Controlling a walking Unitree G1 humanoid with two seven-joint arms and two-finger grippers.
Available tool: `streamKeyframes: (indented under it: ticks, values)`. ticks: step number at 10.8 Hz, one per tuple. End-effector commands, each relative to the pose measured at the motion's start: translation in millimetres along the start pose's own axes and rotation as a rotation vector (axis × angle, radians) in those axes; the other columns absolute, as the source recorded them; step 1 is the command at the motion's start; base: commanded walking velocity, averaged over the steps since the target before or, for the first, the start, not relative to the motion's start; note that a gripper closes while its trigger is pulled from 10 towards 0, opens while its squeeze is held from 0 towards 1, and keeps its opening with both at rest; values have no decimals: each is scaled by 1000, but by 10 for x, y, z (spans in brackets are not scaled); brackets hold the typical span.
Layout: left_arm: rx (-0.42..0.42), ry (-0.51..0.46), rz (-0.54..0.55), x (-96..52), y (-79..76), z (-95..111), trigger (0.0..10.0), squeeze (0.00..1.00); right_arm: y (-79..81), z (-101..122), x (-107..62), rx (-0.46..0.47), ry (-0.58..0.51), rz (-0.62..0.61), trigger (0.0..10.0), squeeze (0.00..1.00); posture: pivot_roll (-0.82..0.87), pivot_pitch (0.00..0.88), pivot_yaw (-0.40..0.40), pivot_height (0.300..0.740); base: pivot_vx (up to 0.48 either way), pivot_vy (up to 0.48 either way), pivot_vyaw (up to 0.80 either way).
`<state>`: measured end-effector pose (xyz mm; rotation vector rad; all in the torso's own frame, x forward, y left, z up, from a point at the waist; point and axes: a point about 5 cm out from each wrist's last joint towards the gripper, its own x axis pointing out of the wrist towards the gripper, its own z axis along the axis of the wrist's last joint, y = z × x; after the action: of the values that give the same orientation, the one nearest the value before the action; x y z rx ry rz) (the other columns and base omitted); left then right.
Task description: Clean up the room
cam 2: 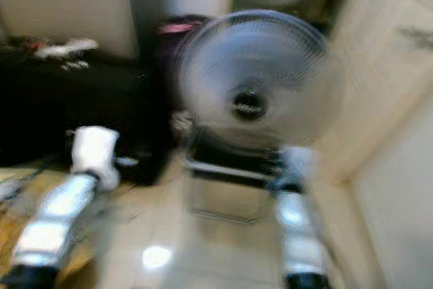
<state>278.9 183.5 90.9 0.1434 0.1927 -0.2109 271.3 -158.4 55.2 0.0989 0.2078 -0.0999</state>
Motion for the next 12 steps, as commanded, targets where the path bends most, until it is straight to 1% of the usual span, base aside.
streamKeyframes:
  ticks: [1,4,5,6,7,8,12]
  values:
    - [-4,-26,-40,46,-134,59,10000,373,-158,-3,-15,-21,-2,-45,10000,0,0,0,-36,740,334,0,0]
    - [-4,-30,-37,49,-134,48,10000,373,-148,11,-28,-31,-20,-38,10000,0,0,0,-35,740,334,0,0]
    - [4,-43,-16,47,-109,56,10000,361,-130,40,-31,-39,-44,-28,10000,0,0,0,-35,740,319,0,0]
    - [13,-48,18,55,-73,59,10000,349,-114,77,-15,-31,-63,-32,10000,0,1,0,-37,740,0,0,0]
    - [9,-56,26,58,-59,65,10000,349,-102,114,0,-28,-82,-33,10000,0,2,0,-38,740,0,0,0]
    - [13,-58,23,56,-56,68,10000,345,-120,100,4,-10,-62,-61,10000,0,2,0,-38,740,0,0,0]
    - [13,-58,23,56,-56,68,10000,345,-120,100,4,-10,-62,-61,10000,0,2,0,-38,740,0,0,0]
